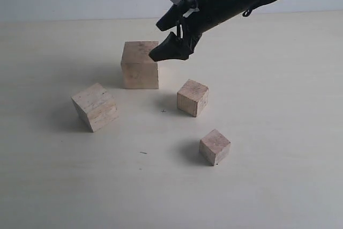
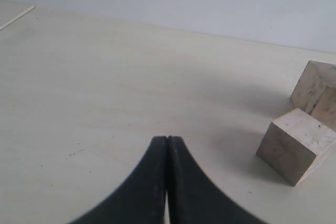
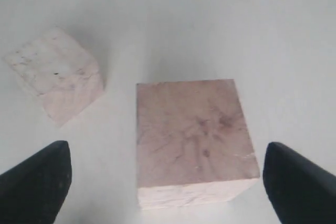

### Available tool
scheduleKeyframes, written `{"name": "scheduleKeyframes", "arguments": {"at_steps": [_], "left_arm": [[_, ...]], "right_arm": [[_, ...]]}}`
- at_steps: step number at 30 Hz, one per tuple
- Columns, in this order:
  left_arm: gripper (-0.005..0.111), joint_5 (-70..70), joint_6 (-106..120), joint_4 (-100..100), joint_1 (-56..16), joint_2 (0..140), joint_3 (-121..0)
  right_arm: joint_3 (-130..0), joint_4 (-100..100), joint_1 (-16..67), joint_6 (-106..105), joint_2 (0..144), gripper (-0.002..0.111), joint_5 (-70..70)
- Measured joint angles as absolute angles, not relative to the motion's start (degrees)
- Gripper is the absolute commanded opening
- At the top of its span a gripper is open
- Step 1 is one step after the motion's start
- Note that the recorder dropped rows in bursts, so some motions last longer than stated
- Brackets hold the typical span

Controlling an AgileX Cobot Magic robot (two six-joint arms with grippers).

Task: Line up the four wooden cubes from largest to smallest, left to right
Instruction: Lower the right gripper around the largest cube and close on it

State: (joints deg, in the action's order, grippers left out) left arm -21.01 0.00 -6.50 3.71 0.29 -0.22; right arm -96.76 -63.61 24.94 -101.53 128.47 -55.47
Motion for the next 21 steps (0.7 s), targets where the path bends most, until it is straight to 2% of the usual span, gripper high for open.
{"name": "scheduleKeyframes", "arguments": {"at_steps": [21], "left_arm": [[0.000,-21.0,0.0,-6.5,3.7,0.3,-0.2]], "right_arm": [[-96.8,-81.3,24.9,-119.4,137.4,0.092,-53.2]]}}
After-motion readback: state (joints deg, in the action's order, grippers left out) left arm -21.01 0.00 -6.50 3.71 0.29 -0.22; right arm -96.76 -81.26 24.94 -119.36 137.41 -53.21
